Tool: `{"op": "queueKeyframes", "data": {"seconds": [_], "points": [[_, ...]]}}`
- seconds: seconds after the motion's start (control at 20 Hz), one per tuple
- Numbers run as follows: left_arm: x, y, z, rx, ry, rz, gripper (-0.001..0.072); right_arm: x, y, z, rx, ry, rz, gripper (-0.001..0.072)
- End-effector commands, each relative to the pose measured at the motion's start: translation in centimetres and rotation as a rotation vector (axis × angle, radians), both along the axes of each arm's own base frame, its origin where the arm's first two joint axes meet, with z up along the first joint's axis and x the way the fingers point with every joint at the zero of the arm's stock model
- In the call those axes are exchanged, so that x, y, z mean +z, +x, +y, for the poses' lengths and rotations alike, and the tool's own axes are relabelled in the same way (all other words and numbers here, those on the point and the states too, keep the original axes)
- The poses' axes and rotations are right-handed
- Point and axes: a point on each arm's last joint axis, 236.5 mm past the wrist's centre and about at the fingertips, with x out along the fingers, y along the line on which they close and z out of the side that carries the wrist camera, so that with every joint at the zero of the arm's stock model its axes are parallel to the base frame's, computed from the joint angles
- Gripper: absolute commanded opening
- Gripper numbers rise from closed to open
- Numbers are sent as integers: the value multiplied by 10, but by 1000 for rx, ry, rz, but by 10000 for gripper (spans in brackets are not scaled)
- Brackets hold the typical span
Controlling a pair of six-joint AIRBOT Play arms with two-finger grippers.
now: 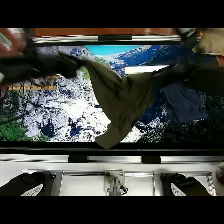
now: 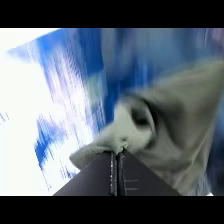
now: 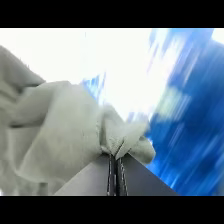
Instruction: Fold the shirts.
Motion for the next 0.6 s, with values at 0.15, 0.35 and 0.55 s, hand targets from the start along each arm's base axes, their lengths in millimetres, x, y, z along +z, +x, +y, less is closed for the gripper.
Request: {"op": "queueKeyframes", "data": {"seconds": [0.15, 0.35, 0.55], "points": [[230, -124, 83, 79, -191, -545, 28, 289, -137, -27, -11, 341, -772, 58], [208, -140, 118, 169, -50, -501, 29, 332, -167, -37, -16, 401, -906, 58], [125, -115, 130, 228, 135, -234, 29, 273, -111, -16, 9, 302, -682, 58]]}}
